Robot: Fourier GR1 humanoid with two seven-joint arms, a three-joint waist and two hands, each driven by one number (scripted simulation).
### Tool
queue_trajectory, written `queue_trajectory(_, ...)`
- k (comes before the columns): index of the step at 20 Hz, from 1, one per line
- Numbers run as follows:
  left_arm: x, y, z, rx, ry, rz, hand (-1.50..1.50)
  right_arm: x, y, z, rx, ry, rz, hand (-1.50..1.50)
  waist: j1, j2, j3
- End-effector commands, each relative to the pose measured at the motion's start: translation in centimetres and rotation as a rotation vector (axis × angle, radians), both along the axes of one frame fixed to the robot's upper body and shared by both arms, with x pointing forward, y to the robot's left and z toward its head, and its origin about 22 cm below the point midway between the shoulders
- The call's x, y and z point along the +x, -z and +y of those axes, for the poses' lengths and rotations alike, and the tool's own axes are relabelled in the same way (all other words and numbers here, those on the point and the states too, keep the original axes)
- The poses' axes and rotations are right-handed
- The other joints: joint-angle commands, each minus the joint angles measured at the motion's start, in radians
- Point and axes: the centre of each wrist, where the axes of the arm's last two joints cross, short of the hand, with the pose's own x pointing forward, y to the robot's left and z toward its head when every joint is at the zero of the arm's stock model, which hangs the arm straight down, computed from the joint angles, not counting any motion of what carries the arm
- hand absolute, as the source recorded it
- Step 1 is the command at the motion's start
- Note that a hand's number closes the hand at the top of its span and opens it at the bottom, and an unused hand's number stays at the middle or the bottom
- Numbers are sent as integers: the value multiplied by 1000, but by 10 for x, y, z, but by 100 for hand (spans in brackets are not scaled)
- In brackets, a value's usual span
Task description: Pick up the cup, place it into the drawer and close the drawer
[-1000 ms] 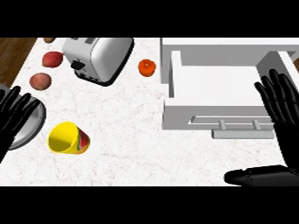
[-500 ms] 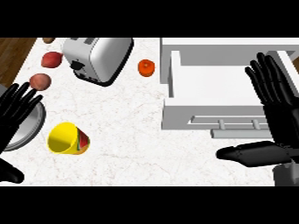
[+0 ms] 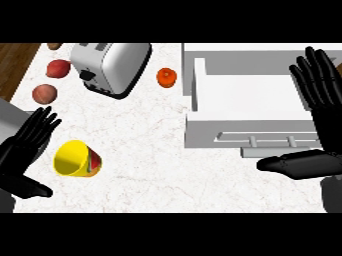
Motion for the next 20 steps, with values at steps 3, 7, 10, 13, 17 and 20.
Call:
queue_trajectory(3, 8, 38, 23, 6, -15, 45, -150, 13, 5, -13, 12, -3, -15, -150, -4, 2, 0)
queue_trajectory(7, 7, 66, 7, 61, -31, 54, -150, 20, -3, -17, 4, 1, 1, -150, -3, 2, 0)
queue_trajectory(10, -7, 69, 35, 39, -51, 52, -150, 4, -11, -4, 2, -5, -5, -150, -11, 3, -1)
queue_trajectory(13, -3, 82, 20, 42, -57, 46, -150, 2, 8, 5, 19, -8, -22, -150, -14, 6, -2)
queue_trajectory(17, 3, 93, -1, 62, -73, 24, -150, -12, -7, -7, 11, -21, -11, -150, -29, 6, -3)
queue_trajectory(20, -16, 102, 7, 26, -72, 22, -150, -2, -20, -17, -7, -25, -15, -150, -22, 6, -3)
